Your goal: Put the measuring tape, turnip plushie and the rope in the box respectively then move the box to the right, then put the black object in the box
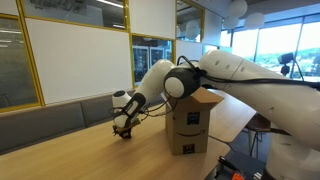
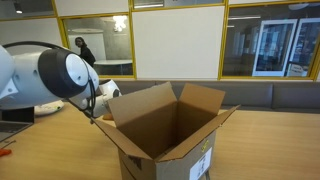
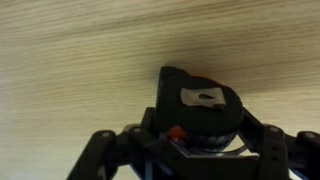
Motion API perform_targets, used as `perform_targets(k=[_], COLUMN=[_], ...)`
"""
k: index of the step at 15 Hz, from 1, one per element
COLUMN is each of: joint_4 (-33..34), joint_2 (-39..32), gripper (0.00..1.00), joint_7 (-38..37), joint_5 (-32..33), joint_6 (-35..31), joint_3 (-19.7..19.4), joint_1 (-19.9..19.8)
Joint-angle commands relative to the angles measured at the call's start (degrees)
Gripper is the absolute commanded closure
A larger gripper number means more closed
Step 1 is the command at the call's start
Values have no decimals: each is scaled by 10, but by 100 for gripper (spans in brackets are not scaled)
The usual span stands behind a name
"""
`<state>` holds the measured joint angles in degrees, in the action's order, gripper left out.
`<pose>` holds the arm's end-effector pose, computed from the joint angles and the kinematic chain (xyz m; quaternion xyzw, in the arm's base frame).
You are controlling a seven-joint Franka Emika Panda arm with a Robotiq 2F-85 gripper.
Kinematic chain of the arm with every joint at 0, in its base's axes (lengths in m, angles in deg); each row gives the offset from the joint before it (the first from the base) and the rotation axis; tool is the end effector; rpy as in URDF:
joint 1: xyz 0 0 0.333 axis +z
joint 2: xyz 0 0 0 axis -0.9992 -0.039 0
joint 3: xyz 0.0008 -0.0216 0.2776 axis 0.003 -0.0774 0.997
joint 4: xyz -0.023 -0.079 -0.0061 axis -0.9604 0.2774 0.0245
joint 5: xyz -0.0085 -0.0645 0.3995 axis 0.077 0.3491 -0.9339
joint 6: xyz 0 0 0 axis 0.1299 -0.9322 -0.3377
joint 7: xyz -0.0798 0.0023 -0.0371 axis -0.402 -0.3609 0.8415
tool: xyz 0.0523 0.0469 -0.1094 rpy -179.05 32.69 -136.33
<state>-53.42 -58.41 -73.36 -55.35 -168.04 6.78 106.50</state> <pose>0.7431 0.1318 0.0855 0.9763 -0.0789 0.1813 0.0881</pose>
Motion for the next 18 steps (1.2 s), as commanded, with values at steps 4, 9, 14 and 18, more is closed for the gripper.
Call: perform_targets(k=[4, 9, 14, 18], joint_4=[-42, -113, -194, -254], joint_2=[80, 193, 319, 423], gripper=[45, 45, 45, 45], joint_7=[-15, -55, -139, -235], joint_5=[3, 36, 120, 235], joint_6=[-1, -19, -29, -19], joint_3=[-23, -64, -112, -133], joint_1=[29, 69, 106, 114])
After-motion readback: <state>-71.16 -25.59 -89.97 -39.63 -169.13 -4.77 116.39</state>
